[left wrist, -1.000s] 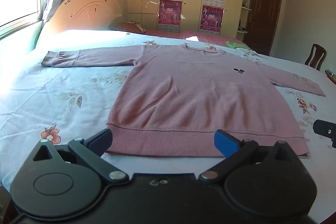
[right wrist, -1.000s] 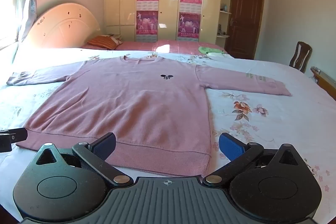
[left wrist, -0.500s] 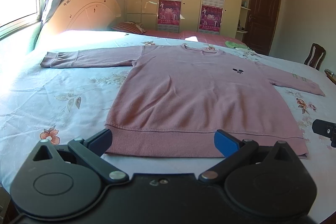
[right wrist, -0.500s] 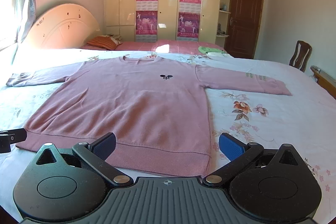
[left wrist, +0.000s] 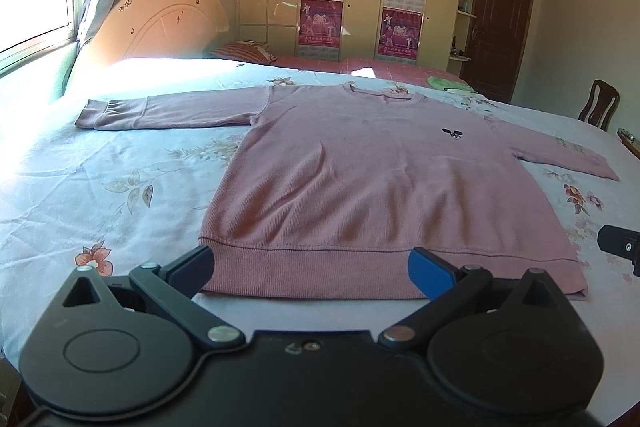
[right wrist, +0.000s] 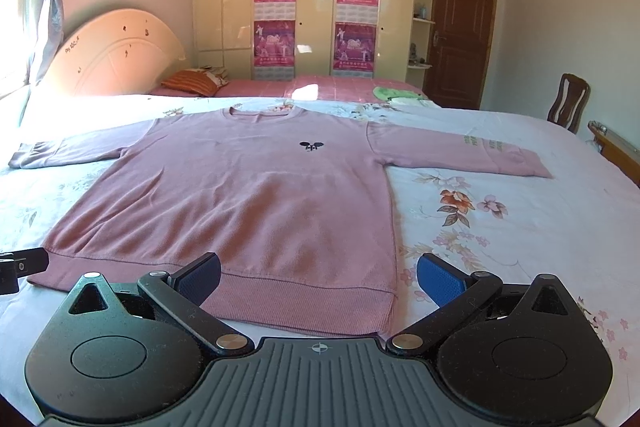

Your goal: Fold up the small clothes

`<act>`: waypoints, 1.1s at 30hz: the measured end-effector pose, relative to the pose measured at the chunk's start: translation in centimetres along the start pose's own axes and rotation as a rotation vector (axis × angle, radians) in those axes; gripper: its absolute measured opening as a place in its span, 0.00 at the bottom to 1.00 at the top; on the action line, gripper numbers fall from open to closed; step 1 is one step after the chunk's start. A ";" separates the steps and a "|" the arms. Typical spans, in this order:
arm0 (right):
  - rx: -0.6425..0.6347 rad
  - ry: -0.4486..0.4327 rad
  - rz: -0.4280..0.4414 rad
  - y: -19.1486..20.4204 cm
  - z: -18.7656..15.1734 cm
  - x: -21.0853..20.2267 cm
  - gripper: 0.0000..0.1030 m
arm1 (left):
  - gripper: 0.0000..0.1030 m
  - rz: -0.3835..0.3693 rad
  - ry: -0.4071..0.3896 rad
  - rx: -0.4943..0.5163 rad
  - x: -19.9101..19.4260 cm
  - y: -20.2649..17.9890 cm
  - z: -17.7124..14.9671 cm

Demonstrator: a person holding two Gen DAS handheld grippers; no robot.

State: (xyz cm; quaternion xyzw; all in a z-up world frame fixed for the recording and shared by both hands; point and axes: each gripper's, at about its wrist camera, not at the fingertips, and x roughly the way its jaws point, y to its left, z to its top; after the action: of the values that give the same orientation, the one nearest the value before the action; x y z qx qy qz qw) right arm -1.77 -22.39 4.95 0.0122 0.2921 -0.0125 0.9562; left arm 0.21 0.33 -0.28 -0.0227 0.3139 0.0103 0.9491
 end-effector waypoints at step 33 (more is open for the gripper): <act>0.007 0.003 0.002 -0.3 -0.2 0.1 1.00 | 1.00 0.002 -0.003 0.009 0.1 -0.1 0.1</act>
State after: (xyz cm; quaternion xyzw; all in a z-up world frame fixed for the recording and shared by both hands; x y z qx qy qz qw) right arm -1.82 -22.67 4.74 0.0157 0.2934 -0.0123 0.9558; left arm 0.31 0.26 -0.24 -0.0180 0.3126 0.0098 0.9497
